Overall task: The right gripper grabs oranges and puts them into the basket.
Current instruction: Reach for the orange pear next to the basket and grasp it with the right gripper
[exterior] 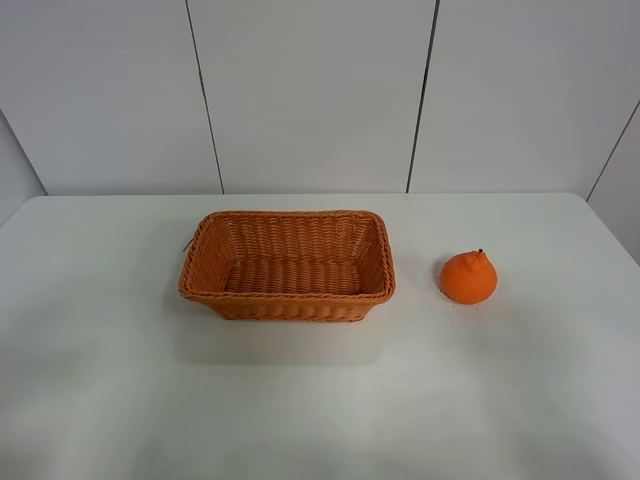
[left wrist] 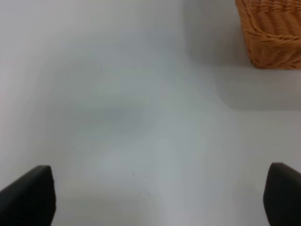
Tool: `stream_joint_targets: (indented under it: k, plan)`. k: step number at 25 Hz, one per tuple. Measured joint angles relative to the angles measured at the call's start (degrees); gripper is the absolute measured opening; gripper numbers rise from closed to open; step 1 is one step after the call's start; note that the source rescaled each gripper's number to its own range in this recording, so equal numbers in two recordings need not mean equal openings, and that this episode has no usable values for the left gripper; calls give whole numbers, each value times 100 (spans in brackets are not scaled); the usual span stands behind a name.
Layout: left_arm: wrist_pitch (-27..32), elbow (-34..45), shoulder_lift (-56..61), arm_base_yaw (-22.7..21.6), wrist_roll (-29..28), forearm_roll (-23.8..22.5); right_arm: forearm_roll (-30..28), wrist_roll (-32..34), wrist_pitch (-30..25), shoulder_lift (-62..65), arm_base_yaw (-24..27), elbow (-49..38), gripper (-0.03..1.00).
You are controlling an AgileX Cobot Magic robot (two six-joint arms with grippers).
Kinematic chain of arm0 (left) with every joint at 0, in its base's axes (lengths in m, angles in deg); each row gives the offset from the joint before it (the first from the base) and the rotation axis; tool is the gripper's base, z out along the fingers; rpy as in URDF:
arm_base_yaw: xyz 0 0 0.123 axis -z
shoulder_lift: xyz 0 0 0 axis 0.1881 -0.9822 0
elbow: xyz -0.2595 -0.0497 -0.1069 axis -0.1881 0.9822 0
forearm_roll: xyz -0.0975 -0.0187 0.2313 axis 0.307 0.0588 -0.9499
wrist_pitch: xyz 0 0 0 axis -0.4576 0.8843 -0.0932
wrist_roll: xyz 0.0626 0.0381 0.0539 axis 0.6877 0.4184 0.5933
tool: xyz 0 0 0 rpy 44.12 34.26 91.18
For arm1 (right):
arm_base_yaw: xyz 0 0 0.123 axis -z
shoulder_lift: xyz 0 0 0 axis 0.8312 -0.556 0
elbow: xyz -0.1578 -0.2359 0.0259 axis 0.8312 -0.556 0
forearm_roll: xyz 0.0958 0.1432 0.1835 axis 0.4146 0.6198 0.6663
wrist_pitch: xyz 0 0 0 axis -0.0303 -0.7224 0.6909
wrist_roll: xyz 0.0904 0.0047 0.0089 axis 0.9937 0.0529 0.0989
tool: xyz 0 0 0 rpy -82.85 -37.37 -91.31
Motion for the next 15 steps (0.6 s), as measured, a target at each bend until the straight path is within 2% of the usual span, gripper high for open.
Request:
stream_joint_targets:
  k: [11,15]
  plan:
    - [0,0,0,0,0,0,-23,0,-6,-45,0,36,100]
    - [0,0,0,0,0,0,-23,0,-6,-927,0,538,100]
